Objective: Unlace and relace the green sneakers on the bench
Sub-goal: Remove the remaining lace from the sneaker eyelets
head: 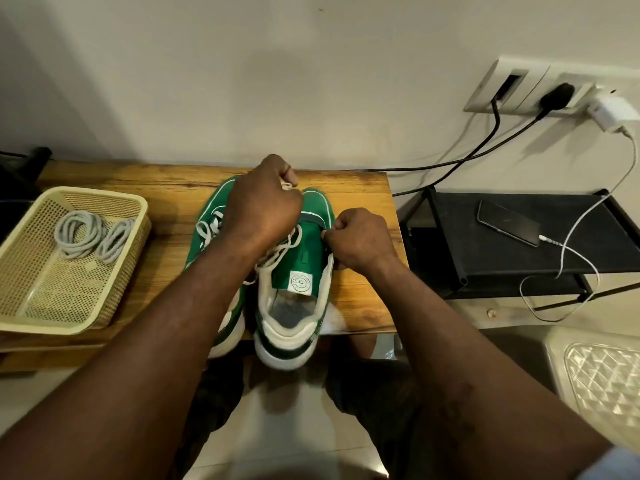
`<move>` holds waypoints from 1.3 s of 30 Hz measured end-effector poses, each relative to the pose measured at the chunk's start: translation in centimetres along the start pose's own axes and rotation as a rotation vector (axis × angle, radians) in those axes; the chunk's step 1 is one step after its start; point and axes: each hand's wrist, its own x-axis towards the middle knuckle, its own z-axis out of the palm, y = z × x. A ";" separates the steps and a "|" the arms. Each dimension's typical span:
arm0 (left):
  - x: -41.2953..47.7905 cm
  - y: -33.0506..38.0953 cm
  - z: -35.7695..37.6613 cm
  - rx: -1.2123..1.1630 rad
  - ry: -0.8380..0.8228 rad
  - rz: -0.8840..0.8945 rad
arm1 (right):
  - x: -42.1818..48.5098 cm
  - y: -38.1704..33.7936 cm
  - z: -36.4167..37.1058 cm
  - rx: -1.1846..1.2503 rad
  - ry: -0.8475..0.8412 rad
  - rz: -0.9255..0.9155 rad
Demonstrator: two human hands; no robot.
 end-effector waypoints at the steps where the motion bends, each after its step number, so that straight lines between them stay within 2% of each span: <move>1: -0.2 -0.4 -0.3 0.126 -0.016 0.016 | 0.0 0.0 0.0 -0.013 -0.005 -0.005; 3: -0.3 -1.2 -0.4 0.302 -0.096 0.013 | -0.2 -0.1 -0.1 -0.043 -0.013 -0.018; 6: -0.4 -1.4 -0.1 0.412 -0.283 -0.033 | -0.5 -0.4 -0.4 -0.082 -0.011 -0.050; 10: -0.7 -1.6 0.0 0.514 -0.276 -0.004 | -0.8 -0.4 -0.7 -0.157 0.017 -0.084; 13: -0.8 -1.9 0.0 0.579 -0.303 0.003 | -0.8 -0.5 -0.3 -0.177 0.114 -0.116; 15: -0.7 -1.9 -0.1 0.540 -0.341 -0.010 | -0.7 -0.7 0.0 -0.180 0.153 -0.168; 18: -0.6 -1.9 -0.4 0.407 -0.317 -0.047 | -0.2 -0.9 0.7 -0.109 0.090 -0.184; 25: -0.8 -1.7 -0.2 0.291 -0.250 -0.132 | -0.2 -1.7 1.5 -0.035 0.000 -0.083; 31: -0.3 -2.2 -0.3 0.148 -0.271 -0.249 | -0.3 -2.0 1.8 0.167 -0.122 0.063; 33: -0.2 -2.1 -0.6 0.177 -0.219 -0.235 | -0.5 -2.1 1.7 0.220 -0.137 0.089; 37: -0.7 -1.2 -2.4 0.362 0.183 -0.057 | -1.0 -2.3 1.6 0.269 -0.138 0.110; 39: -0.5 -1.6 -2.7 0.401 0.234 0.046 | -1.0 -2.3 1.5 0.285 -0.155 0.113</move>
